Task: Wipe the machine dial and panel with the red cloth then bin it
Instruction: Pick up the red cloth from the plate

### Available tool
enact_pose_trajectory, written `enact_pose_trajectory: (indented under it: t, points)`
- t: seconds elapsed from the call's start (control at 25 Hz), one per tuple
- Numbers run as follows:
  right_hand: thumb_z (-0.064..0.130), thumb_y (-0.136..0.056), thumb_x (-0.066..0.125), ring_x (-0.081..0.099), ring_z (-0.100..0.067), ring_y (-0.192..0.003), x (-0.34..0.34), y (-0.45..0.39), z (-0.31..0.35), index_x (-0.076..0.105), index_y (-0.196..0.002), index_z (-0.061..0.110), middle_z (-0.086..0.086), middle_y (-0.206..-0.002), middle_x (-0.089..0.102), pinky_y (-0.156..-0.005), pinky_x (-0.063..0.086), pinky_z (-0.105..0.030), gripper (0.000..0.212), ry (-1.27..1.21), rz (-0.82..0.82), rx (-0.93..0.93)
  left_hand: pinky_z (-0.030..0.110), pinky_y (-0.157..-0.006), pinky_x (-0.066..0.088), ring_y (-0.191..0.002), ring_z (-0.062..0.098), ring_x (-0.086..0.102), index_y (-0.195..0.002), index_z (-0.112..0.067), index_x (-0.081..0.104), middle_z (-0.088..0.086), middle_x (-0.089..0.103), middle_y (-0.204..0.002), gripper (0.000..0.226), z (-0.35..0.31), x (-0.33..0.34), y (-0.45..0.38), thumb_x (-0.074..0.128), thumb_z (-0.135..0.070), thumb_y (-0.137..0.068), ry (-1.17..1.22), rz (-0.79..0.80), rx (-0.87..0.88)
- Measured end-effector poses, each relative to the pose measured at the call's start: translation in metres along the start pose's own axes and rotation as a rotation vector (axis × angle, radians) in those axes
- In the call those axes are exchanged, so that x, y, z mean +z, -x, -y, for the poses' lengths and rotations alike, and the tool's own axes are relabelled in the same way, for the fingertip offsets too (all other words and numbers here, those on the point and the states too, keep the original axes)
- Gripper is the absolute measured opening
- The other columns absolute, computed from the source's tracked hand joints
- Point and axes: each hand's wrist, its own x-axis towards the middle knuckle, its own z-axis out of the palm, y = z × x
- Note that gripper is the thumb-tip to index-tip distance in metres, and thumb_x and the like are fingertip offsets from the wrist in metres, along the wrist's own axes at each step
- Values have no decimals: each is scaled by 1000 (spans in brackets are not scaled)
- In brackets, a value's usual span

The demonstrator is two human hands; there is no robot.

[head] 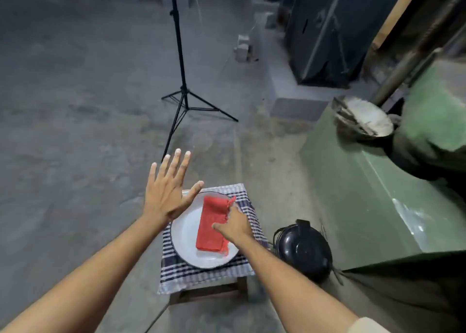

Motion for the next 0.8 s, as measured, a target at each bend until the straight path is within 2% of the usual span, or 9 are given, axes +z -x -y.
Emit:
enact_pose_trajectory:
  t: [0.08,0.2,0.32,0.44,0.48,0.56,0.64,0.72,0.8]
  points:
    - [51,-82,86,56,-35,-140,33,-31,-1,31,-160,8,-16,-154,54,-111,51,-41,105,-102,31,155,55,-131,17,-163,28,23,-171,-33,11,-1,15,-179,90,12,29,1,24,-80,-95,21,39,-50]
    - [63,-71,90,36,-37,-154,70,-62,8,12,-165,5,-16,-168,30,-120,41,-50,135,-179,27,368,53,-133,14,-165,25,19,-171,-33,9,-5,11,-179,90,30,71,15,23,-80,-95,17,58,-101]
    - [70,-62,92,38,-32,-146,91,-82,24,19,-159,1,-14,-159,35,-115,39,-46,140,-72,-114,474,49,-134,9,-166,21,11,-171,-32,2,-7,3,-179,93,51,89,20,19,-81,-93,57,120,-131]
    - [50,-62,99,51,-32,-135,103,-98,33,28,-152,3,-14,-146,54,-112,40,-45,124,-156,-166,563,47,-135,6,-166,20,9,-171,-30,0,-7,1,-179,96,68,95,24,16,-82,-91,83,151,-179]
    - [42,-64,99,57,-34,-129,106,-101,33,36,-149,4,-14,-139,62,-112,42,-44,112,-208,-149,573,46,-135,6,-166,20,10,-171,-29,1,-6,2,-179,97,72,94,24,16,-82,-91,92,153,-194]
    - [33,-69,94,68,-35,-115,109,-102,29,60,-130,10,-10,-123,74,-108,50,-41,74,-301,-97,547,45,-134,6,-166,20,11,-171,-27,4,-5,5,-180,98,79,91,24,17,-82,-91,99,159,-214]
    - [25,-69,89,73,-31,-98,109,-98,25,71,-112,12,-8,-106,78,-95,59,-38,48,-464,-112,517,45,-135,6,-166,20,12,-171,-24,9,-4,7,-180,100,80,86,24,15,-81,-90,95,172,-218]
    - [9,-69,85,71,-28,-80,108,-92,25,71,-107,7,-9,-93,77,-78,61,-35,40,-810,-143,522,45,-135,6,-166,20,13,-171,-22,16,-3,9,-179,101,77,79,22,14,-81,-89,102,174,-223]
    - [-7,-74,78,67,-27,-73,101,-88,24,71,-107,1,-14,-94,74,-78,60,-38,34,-1230,-51,511,45,-135,6,-165,20,14,-169,-21,23,-2,10,-179,102,72,72,18,12,-80,-87,105,174,-223]
